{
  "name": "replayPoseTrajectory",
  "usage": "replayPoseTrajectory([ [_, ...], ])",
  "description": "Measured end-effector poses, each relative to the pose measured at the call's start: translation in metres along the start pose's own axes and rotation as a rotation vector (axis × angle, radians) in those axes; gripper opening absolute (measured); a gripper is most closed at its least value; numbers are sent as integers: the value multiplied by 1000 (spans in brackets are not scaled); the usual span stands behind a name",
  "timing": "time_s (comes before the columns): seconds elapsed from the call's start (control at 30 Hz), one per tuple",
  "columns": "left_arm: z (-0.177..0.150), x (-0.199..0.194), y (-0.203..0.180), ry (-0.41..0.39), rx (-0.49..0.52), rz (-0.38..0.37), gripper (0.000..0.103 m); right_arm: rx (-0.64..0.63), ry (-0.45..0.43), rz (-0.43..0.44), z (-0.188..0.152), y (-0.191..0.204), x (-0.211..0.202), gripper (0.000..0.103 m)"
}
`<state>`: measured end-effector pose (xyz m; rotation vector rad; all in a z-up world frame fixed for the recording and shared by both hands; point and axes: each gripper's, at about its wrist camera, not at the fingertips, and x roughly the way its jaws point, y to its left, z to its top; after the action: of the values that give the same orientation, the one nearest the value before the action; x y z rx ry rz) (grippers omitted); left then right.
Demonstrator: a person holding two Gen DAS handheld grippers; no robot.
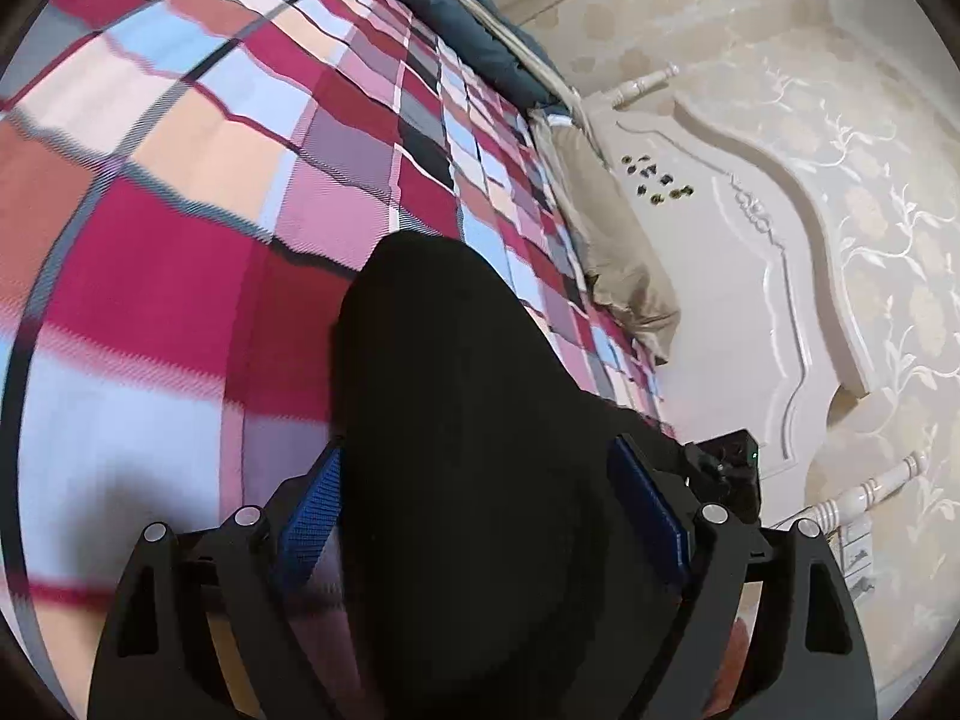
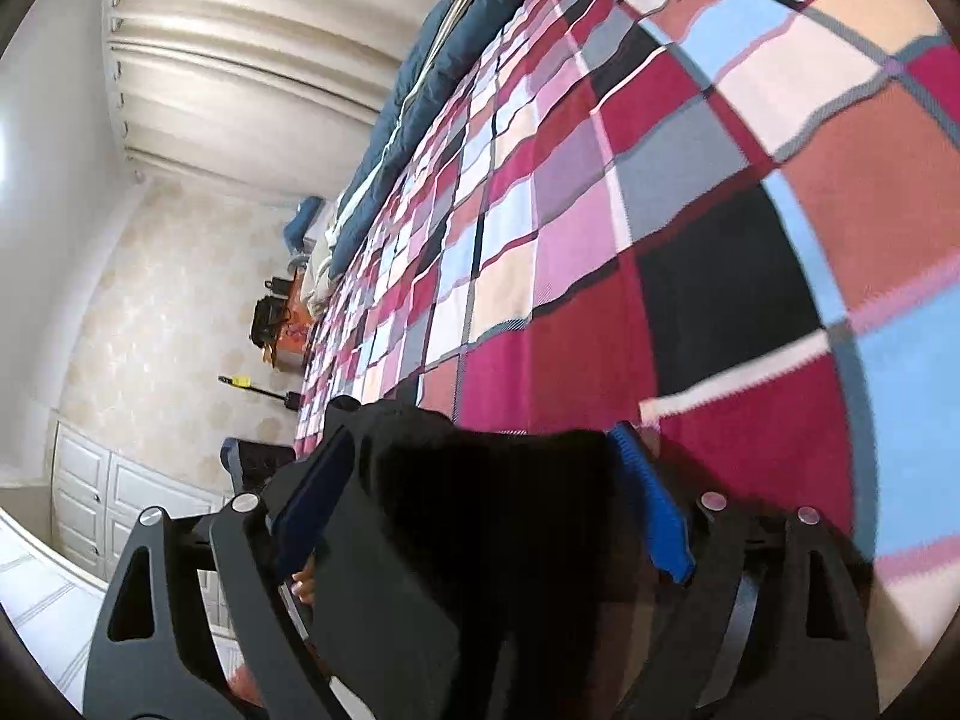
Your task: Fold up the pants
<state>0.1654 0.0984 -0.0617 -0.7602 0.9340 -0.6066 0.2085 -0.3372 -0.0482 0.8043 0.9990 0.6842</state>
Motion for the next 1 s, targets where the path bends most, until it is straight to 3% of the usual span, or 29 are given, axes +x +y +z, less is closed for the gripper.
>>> replayPoseTrajectory([
  [0.07,2,3,-2,9,22,2,84,-50,18,-47,-2,6,5,76],
  [0.1,3,6,-4,23,40,10,83,-67,36,-86,-4,7,9,56],
  [0.13,4,7,-5,30,58,22,80,-64,50,-94,-5,5,12,47],
  [0.2,3,14,-10,49,126,114,54,-35,36,-63,-7,-1,11,41],
  [0.4,4,10,-13,6,161,182,36,-43,-11,-39,-8,7,10,35],
  [0.63,15,0,-10,-30,166,231,33,-81,-5,-23,11,27,35,33],
  [1.0,60,-24,8,-82,176,341,33,-73,25,19,38,49,98,33],
])
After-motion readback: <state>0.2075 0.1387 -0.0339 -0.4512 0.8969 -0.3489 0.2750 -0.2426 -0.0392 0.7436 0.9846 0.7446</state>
